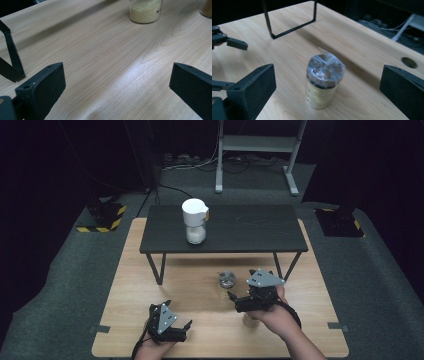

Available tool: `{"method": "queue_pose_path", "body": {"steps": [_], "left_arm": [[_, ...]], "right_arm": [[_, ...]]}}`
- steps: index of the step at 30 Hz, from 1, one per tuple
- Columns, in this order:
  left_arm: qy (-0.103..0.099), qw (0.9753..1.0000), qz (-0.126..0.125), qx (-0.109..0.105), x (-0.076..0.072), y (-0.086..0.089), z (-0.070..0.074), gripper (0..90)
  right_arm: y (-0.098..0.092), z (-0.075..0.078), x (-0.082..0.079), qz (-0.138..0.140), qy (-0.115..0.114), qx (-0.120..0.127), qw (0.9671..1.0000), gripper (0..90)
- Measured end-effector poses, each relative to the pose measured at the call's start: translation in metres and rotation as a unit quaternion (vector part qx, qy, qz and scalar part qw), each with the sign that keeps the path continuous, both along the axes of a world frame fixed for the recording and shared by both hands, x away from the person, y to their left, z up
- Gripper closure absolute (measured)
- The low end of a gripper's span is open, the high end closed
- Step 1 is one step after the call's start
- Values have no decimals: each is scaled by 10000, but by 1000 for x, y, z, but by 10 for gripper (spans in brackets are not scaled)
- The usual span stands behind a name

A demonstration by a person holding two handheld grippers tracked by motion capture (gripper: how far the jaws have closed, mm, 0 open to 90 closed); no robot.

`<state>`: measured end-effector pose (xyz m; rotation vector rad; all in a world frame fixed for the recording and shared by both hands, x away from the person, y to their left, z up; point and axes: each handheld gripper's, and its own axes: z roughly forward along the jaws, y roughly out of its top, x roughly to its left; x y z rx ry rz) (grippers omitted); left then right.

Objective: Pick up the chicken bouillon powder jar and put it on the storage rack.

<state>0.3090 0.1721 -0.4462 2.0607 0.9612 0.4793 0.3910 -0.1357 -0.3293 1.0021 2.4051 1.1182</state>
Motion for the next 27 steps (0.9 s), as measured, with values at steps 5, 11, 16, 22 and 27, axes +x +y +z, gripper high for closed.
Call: {"method": "queue_pose_path", "body": {"steps": [5,11,16,22,27], "left_arm": [[-3,10000,-14,-18,0,0,0,7],[20,10000,-20,-35,0,1,0,7],[22,10000,-36,-53,0,1,0,7],[25,10000,-40,-81,0,2,0,7],[25,10000,-46,-83,0,2,0,8]], "right_arm": [[7,-3,10,87,140,-177,9997,15],[16,-5,22,206,182,-409,9988,33],[22,-8,26,277,200,-488,9982,59],[26,-16,31,460,280,-633,9965,112],[28,-22,38,502,423,-680,9955,148]]}}
